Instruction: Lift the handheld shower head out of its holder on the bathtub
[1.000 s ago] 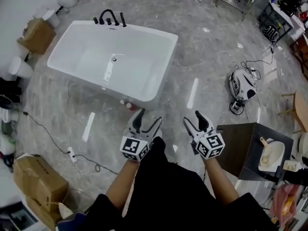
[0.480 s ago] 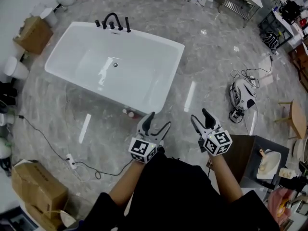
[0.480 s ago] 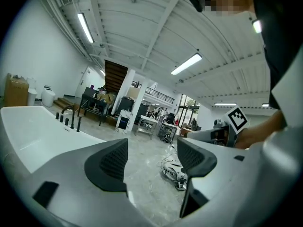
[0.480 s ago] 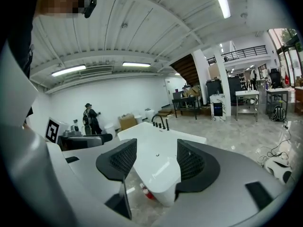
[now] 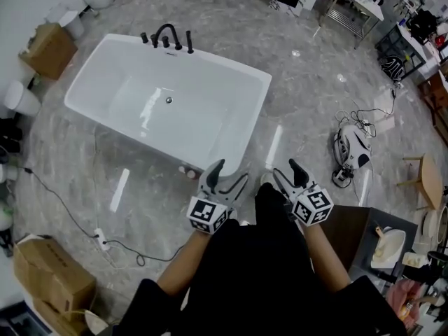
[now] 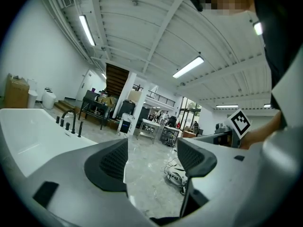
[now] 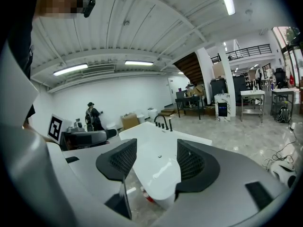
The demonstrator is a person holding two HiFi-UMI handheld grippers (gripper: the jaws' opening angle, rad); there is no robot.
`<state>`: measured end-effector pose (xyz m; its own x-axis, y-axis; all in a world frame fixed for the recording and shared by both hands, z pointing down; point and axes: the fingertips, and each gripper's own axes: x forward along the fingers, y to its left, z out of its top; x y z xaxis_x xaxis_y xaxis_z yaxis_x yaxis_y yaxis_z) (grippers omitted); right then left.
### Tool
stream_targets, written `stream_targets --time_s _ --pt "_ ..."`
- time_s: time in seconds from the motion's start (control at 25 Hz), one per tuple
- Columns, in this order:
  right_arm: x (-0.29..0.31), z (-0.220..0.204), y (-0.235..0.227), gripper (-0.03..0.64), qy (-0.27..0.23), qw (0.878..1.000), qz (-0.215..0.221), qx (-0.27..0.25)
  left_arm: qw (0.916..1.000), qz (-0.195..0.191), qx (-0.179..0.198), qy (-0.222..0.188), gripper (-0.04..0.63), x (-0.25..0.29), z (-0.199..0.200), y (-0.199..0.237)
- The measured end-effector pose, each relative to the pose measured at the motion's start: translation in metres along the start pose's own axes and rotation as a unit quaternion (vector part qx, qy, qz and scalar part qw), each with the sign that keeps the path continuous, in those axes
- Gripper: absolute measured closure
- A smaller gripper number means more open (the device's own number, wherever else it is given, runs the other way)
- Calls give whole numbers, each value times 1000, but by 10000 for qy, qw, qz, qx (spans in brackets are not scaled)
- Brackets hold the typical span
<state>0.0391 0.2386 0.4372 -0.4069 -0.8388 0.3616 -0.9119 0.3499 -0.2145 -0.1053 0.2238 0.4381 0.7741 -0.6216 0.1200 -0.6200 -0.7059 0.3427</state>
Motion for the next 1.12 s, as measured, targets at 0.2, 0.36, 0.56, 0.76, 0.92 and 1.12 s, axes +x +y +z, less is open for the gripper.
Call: stream_targets --time_s 0.2,0.36,0.56,0.76,0.92,1.12 --pt "27 21 -14 383 -103 9998 178 -56 9997 199 69 -109 293 22 14 25" --pt "56 36 -40 383 -103 9989 360 -287 9988 473 53 -125 293 54 19 55" --pt "122 56 -87 383 -19 9965 783 -288 9945 1012 234 -110 293 105 44 116" --pt "212 92 -139 383 133 9905 1325 -345 9865 1615 244 -92 291 166 73 179" --pt "270 113 -172 383 330 9839 1706 -407 9761 2160 233 -70 290 199 100 231" --pt "325 137 -193 383 532 9735 2176 -452 9619 2726 139 -132 290 233 132 281"
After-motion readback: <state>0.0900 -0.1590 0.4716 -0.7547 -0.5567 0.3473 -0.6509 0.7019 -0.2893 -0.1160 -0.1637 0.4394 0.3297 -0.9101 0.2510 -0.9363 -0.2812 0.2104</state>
